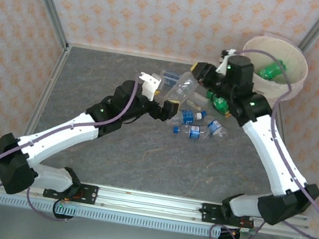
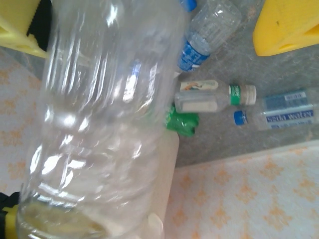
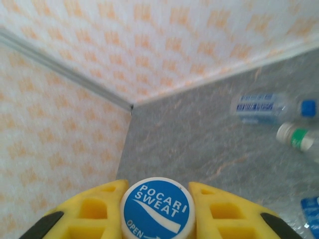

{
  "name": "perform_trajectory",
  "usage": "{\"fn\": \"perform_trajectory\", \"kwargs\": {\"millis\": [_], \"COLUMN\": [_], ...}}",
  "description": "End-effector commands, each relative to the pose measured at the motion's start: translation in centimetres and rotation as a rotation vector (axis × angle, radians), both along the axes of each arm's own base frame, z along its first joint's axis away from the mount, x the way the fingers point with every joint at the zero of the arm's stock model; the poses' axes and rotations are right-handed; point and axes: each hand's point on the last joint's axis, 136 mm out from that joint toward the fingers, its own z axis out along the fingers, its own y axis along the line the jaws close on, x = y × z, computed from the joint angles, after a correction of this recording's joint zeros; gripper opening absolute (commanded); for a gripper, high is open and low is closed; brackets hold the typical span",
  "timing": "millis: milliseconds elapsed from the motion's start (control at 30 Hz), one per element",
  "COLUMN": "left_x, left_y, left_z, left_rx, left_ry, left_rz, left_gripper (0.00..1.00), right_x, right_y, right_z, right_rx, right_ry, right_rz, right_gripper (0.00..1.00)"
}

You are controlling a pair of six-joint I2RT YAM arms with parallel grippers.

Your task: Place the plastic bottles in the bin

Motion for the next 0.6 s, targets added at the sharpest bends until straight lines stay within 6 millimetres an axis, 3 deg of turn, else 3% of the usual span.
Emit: {"fn": "perform_trajectory", "kwargs": {"millis": [0, 200, 367, 567], "left_x": [0.2, -0.2, -1.2, -1.6], "left_y": [2.4, 4.3, 4.3, 4.9], "left_z": [3.9, 5.0, 4.9, 4.3], "left_rx": [-0.063, -0.075, -0.088, -0.078], "left_ry": [-0.074, -0.094, -0.087, -0.066], "left_rz": [0.113, 0.172, 0.136, 0.149], "left_gripper": [0.99, 0.99, 0.99, 0.99], "right_x": [-0.2, 0.4, 0.7, 1.7], "right_y": [-5.7, -14.7, -21.4, -27.3], "right_z": [5.6, 9.3, 11.2, 11.5], "right_rx": [0.033, 0.058, 0.084, 0.094], "right_ry": [-0.132, -0.224, -0.291, -0.342], "right_rz": [-0.181, -0.463, -0.697, -0.964], "right_gripper": [0.22, 0.19, 0.2, 0.2]}}
